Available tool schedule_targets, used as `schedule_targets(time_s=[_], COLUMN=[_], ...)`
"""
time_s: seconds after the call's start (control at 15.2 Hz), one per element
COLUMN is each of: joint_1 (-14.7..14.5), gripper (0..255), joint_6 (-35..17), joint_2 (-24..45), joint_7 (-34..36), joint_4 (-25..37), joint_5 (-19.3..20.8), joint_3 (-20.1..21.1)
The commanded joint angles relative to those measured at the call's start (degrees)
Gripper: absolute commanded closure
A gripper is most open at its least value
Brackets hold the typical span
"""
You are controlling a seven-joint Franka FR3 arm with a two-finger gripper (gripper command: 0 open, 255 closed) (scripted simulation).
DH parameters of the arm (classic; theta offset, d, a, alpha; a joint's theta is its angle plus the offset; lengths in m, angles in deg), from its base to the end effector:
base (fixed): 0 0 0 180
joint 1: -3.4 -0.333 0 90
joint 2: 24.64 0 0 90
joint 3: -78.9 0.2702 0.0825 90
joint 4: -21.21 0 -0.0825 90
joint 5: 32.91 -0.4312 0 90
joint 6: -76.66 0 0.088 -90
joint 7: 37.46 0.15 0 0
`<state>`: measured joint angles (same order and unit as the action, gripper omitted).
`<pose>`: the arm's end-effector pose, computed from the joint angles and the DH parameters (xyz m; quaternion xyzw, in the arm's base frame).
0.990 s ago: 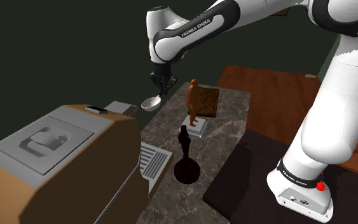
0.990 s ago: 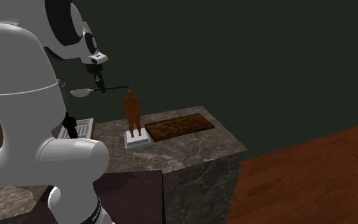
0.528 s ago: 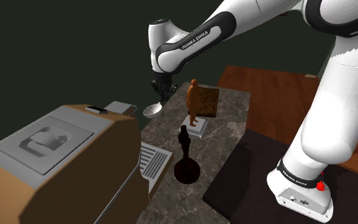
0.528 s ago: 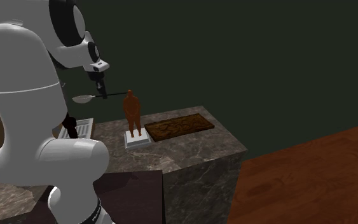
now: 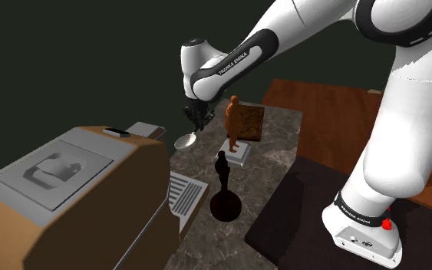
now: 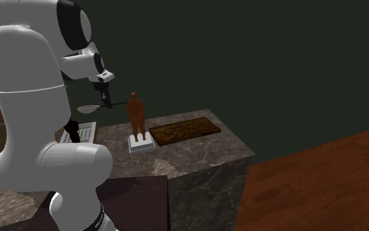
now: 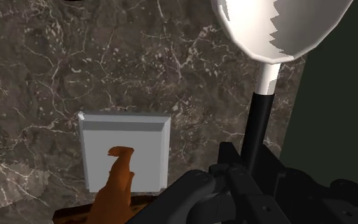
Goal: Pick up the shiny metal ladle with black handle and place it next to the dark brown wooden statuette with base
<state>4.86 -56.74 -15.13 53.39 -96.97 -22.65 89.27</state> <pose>0.6145 0.0886 0.2491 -0.7885 0.6105 -0.0741 0.0052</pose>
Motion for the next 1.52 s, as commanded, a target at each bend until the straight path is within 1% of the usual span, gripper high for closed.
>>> schedule_targets(time_s=[0.0,0.73,1.45], joint_1=[-0.03,-0.5,-1.5], gripper=[255,255,255], joint_6=[-1.4,-8.66,-15.44], joint_2=[0.69,5.96,12.29], joint_7=[0.35,2.77,5.6], joint_4=[-0.71,-2.93,-3.59], joint_5=[0.38,3.08,6.28], joint_3=[-0.09,-0.94,-2.51])
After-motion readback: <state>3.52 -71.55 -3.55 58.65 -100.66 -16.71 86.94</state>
